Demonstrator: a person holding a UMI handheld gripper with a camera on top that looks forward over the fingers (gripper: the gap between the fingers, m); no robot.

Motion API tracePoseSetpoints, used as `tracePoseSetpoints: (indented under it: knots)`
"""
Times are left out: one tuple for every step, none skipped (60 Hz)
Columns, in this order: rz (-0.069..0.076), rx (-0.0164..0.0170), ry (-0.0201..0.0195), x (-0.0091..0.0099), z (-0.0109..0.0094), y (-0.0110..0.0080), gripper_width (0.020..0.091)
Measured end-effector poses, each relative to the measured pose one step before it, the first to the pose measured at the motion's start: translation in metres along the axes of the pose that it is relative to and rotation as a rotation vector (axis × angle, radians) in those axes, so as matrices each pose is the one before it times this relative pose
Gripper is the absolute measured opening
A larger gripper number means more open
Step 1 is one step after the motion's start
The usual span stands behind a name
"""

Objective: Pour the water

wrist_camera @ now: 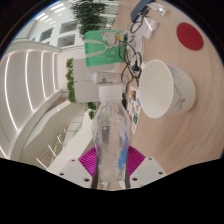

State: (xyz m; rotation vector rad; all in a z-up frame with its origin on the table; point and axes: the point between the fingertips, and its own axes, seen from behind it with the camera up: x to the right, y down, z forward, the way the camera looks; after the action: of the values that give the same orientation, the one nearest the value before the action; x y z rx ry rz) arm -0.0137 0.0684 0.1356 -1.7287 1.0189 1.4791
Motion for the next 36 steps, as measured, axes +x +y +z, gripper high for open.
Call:
tracePoseSetpoints:
  knots:
    - [0.0638, -0.00583, -0.02657, -0.00426, -0.00047, -0.00060, 0.0363]
    - [0.0613, -0.00692, -0.02797, -0.00518, -0.00092, -0.00049, 0.0364]
    - [0.0590, -0.00586, -0.02772, -0.00507, -0.00089, -0.00046, 0.0362]
    - [0.0567, -0.00348, -0.02575, -0.00518, -0.00125, -0.00077, 0.0362]
    - [0.0794, -0.00964, -0.02169, -0.01497, -0.00969, -0.00381, 0.0362]
    - [0.0363, 0.01883, -0.00876, -0.00100, 0.01117, 0.00352, 0.0364]
    - [0.0428, -0.00224, -0.02271, -0.00234, -0.00180, -0.00076, 0.0363]
    - [0.0375, -0.00259, -0.01885, -0.00239, -0.00134, -0.00023, 0.0363]
    - [0.0368, -0.00083, -0.01604, -0.00231, -0.00079, -0.00091, 0.0364]
    - [0.0318, -0.00098, -0.01373, -0.00178, -0.00090, -0.00012, 0.0363]
    - [0.0278, -0.00061, -0.01068, -0.00121, -0.00101, -0.00046, 0.0363]
    - [0.0394, 0.00812, -0.00025, -0.01147, 0.00451, 0.00159, 0.0363]
    - [0.0217, -0.00255, -0.00416, -0.00066, -0.00108, 0.00121, 0.0363]
    - [0.0182, -0.00276, -0.00282, -0.00075, -0.00154, 0.00091, 0.0364]
    - [0.0139, -0.00112, -0.00211, -0.00044, -0.00146, 0.00039, 0.0365]
    - [0.0097, 0.00612, -0.00223, -0.00048, -0.00223, -0.00058, 0.0365]
    - [0.0059, 0.00718, 0.00351, -0.00059, 0.00502, -0.00246, 0.0364]
    - [0.0018, 0.00084, 0.00276, 0.00072, 0.00006, -0.00031, 0.0365]
    - [0.0007, 0.00254, 0.00298, 0.00045, -0.00021, -0.00049, 0.0365]
    - [-0.0017, 0.00286, 0.00473, 0.00096, -0.00125, -0.00039, 0.0364]
    - [-0.0029, 0.00483, 0.00331, 0.00017, -0.00640, 0.00127, 0.0365]
    - [-0.0062, 0.00634, 0.00861, 0.00159, 0.00630, -0.00335, 0.0366]
    - [-0.0118, 0.00031, 0.00808, 0.00116, 0.00086, -0.00056, 0.0366]
    - [-0.0137, -0.00024, 0.00751, 0.00148, 0.00399, -0.00194, 0.0364]
    - [-0.0154, -0.00252, 0.00677, 0.00024, 0.00116, -0.00007, 0.0363]
    - [-0.0181, -0.00562, 0.00691, -0.00017, 0.00088, 0.00083, 0.0365]
    - [-0.0220, -0.00684, 0.00699, -0.00014, 0.00035, 0.00113, 0.0364]
    - [-0.0248, -0.00640, 0.00810, -0.00042, 0.00031, 0.00105, 0.0365]
    - [-0.0237, 0.00294, 0.00797, -0.00042, -0.00983, 0.00571, 0.0365]
    - [-0.0369, -0.00658, 0.01945, 0.00234, 0.00022, 0.00037, 0.0365]
    - [-0.0364, -0.00582, 0.01510, 0.00054, -0.00222, 0.00161, 0.0365]
    - [-0.0334, -0.00400, 0.00641, -0.00211, -0.00506, 0.00341, 0.0365]
    - [-0.0774, -0.03754, 0.00130, 0.01324, -0.00921, -0.00150, 0.0365]
    - [-0.0484, -0.00413, 0.01580, -0.00017, -0.00259, 0.00122, 0.0364]
    - [-0.0510, -0.00195, 0.01387, -0.00201, -0.00246, 0.00051, 0.0365]
    - [-0.0547, 0.00004, 0.01425, -0.00276, -0.00248, -0.00016, 0.0365]
